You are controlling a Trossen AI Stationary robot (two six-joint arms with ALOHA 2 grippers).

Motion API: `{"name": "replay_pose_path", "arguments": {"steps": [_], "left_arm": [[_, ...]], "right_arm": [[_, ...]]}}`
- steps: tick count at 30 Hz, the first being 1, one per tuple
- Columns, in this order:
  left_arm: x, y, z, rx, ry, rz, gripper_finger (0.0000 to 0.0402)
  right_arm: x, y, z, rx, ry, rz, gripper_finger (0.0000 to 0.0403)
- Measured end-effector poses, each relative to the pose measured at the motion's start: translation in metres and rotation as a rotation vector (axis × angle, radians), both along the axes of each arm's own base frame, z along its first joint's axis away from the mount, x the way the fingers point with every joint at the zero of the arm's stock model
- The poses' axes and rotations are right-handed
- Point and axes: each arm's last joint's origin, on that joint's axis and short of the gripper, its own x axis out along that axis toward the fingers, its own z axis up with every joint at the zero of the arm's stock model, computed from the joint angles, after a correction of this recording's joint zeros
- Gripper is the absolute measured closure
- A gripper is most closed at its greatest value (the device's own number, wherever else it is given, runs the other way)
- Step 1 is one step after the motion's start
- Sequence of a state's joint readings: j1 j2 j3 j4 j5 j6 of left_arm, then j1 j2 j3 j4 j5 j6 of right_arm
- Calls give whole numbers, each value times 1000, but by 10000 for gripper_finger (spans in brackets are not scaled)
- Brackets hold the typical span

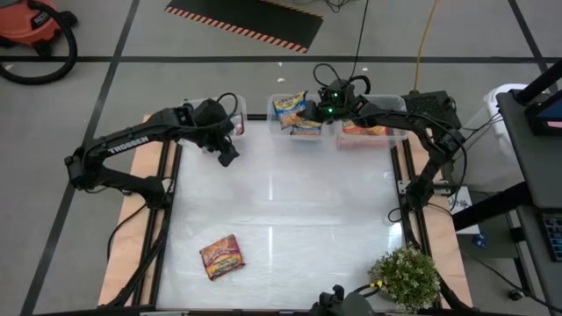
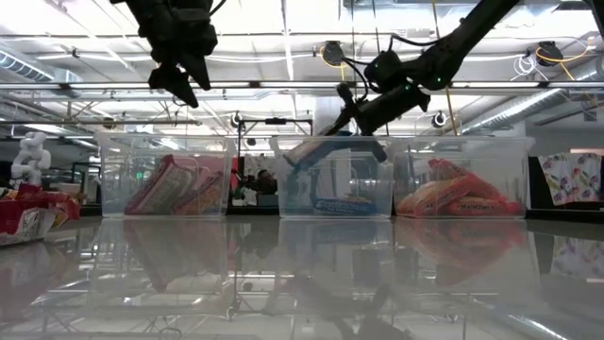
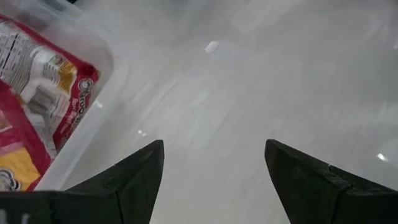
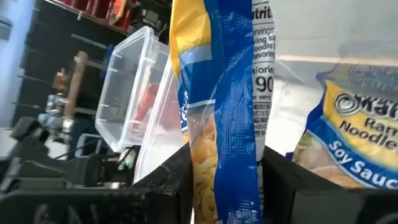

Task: Sort Maruchan noodles
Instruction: Put the blue noodle pack into the middle transparent bin, then put the red noodle pack into the left transparent bin

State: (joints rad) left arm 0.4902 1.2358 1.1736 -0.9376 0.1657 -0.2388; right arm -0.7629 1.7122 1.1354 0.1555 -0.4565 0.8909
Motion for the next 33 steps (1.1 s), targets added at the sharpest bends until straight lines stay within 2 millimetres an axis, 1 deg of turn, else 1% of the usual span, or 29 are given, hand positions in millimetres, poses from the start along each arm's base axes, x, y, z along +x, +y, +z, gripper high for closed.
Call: {"name": "replay_pose_path", "arguments": {"steps": [5, 11, 14, 18, 22, 25, 29, 33], "left_arm": [[-2, 4, 0, -2, -13, -38, 119], [-6, 10, 0, -15, -26, -53, 119], [-7, 12, 0, -24, -30, -53, 119], [-9, 12, -1, -30, -13, -59, 119], [-12, 9, -3, -39, 26, -85, 119], [-14, 8, -6, -47, 49, -95, 119], [-18, 5, -19, -99, 115, -87, 119], [-24, -5, -40, -205, 212, -88, 119]], "right_arm": [[4, 3, 1, -39, 23, -35, 263], [5, 1, 5, -56, -12, -76, 231], [4, 0, 11, -78, -38, -124, 228], [-3, -2, 20, -122, -42, -158, 231], [-11, -2, 36, -175, -64, -176, 236], [-16, 2, 54, -245, -110, -186, 236], [-22, 13, 81, -332, -196, -174, 237], [-25, 30, 102, -397, -250, -141, 237]]}}
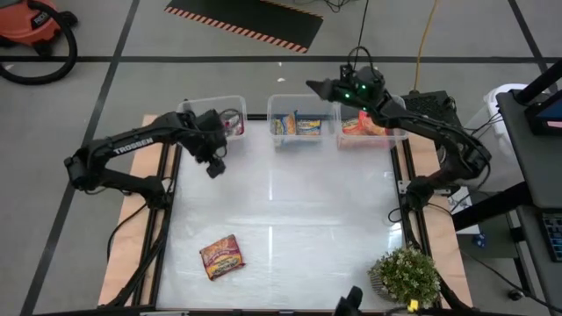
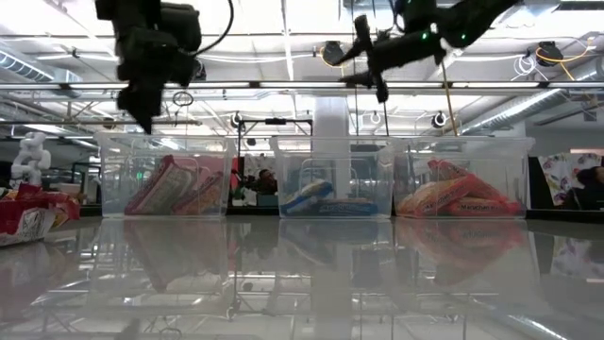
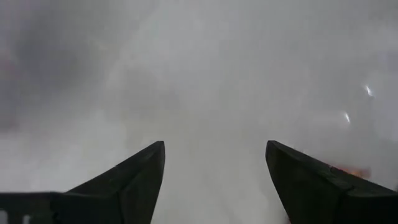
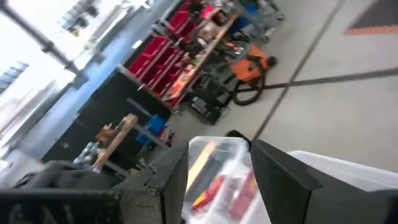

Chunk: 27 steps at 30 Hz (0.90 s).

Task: Sort Maruchan noodles
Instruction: Put the red noodle pack into the left transparent bin

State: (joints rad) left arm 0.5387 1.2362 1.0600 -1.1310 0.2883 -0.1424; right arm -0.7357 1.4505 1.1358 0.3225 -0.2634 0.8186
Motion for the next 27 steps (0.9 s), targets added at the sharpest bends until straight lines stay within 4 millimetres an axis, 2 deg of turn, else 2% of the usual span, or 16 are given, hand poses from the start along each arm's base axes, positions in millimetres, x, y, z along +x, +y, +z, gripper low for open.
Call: {"name": "replay_pose_path", "arguments": {"steps": [7, 14, 22, 27], "left_arm": [[-14, -40, -35, -231, 135, -57, 119], [-40, -85, -71, -311, 277, -97, 119], [-50, -119, -85, -312, 170, -100, 119], [-54, -139, -92, -277, 183, -147, 119]], "right_arm": [[0, 35, 24, -105, -3, 90, 237], [8, 54, 25, -85, -4, 146, 237], [23, 79, 26, -49, -27, 195, 237], [34, 103, 26, -49, -28, 206, 237]]}}
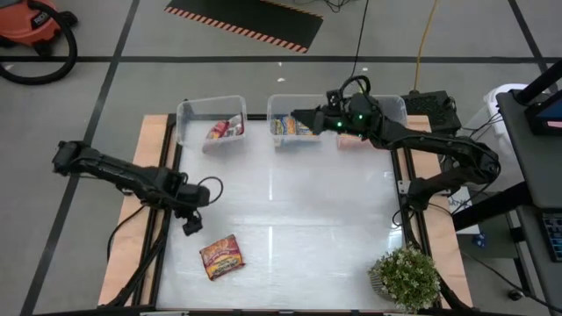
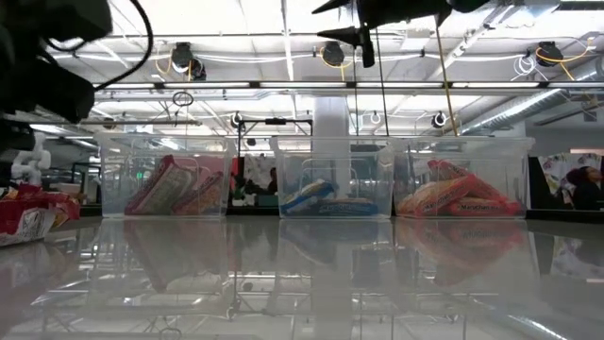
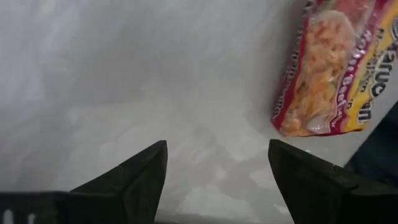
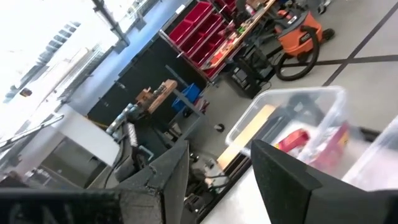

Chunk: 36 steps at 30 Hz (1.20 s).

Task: Sort Maruchan noodles
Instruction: Put the red noodle pack into the left transparent bin

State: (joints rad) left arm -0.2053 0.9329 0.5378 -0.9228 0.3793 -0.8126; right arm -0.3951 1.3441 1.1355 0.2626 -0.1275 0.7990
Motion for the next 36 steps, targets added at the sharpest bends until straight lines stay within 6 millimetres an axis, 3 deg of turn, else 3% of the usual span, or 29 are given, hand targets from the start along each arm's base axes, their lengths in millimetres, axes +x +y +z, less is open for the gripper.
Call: {"name": "replay_pose_path", "arguments": {"steps": [4, 11, 16, 27, 36], "left_arm": [[2, -17, -7, 64, -105, -74, 119], [0, -43, -23, -21, -203, -93, 119], [-9, -57, -34, 24, -290, -155, 119], [-28, -80, -39, 124, -411, -277, 119], [-25, -97, -56, 225, -438, -320, 119]], "right_arm": [[7, 20, 0, -1, 1, 25, 237], [16, 53, 0, 23, -6, 130, 237], [20, 71, 0, 25, -2, 167, 237], [20, 77, 0, 23, -4, 189, 237], [20, 77, -2, -21, 19, 241, 237]]}}
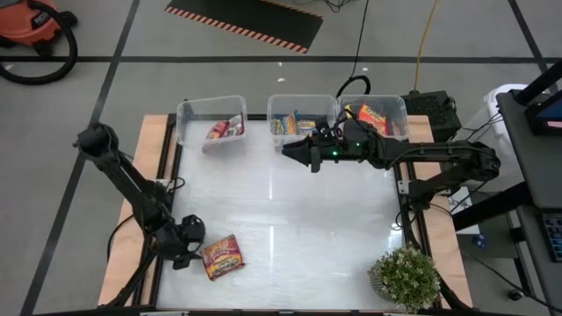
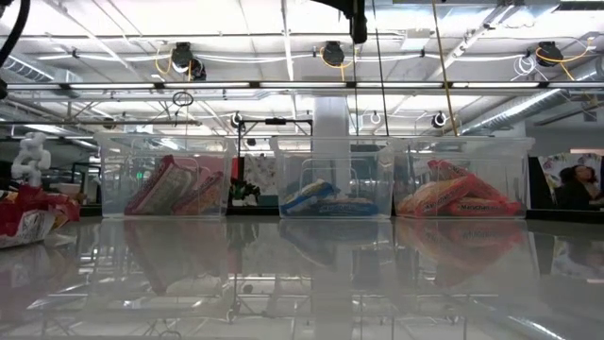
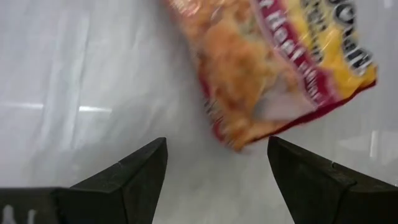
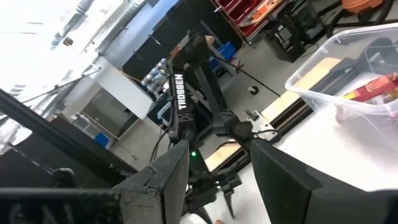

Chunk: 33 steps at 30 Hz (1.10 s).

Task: Sort Maruchan noodles
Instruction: Put the red noodle pack into the left transparent bin

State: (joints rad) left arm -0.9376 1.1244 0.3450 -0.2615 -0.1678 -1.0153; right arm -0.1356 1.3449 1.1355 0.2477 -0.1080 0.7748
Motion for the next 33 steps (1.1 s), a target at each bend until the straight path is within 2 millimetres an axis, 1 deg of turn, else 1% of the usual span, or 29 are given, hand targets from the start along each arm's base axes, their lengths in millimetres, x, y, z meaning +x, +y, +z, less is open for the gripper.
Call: {"name": "replay_pose_path", "arguments": {"steps": [6, 9, 13, 19, 23, 25, 29, 33], "left_arm": [[7, -11, -5, -32, -65, 15, 121], [10, -13, -7, -9, -101, -2, 140], [13, -11, -11, 18, -90, 20, 196], [18, -6, -12, 30, -91, 86, 311], [23, -1, -12, 20, -91, 165, 381], [26, 1, -12, 11, -91, 199, 391], [35, 5, -7, 40, -102, 227, 392], [51, 9, 10, 89, -119, 229, 393]], "right_arm": [[-1, -5, -2, -37, 16, 8, 237], [-2, -14, -1, -48, 15, 6, 237], [-5, -27, -1, -46, 13, 15, 237], [-10, -43, -1, -33, 12, 25, 237], [-12, -50, -1, -34, 13, 4, 237], [-12, -53, -1, -34, 13, -4, 237], [-14, -57, -1, -11, 12, -20, 237], [-14, -58, -1, 2, 11, -6, 237]]}}
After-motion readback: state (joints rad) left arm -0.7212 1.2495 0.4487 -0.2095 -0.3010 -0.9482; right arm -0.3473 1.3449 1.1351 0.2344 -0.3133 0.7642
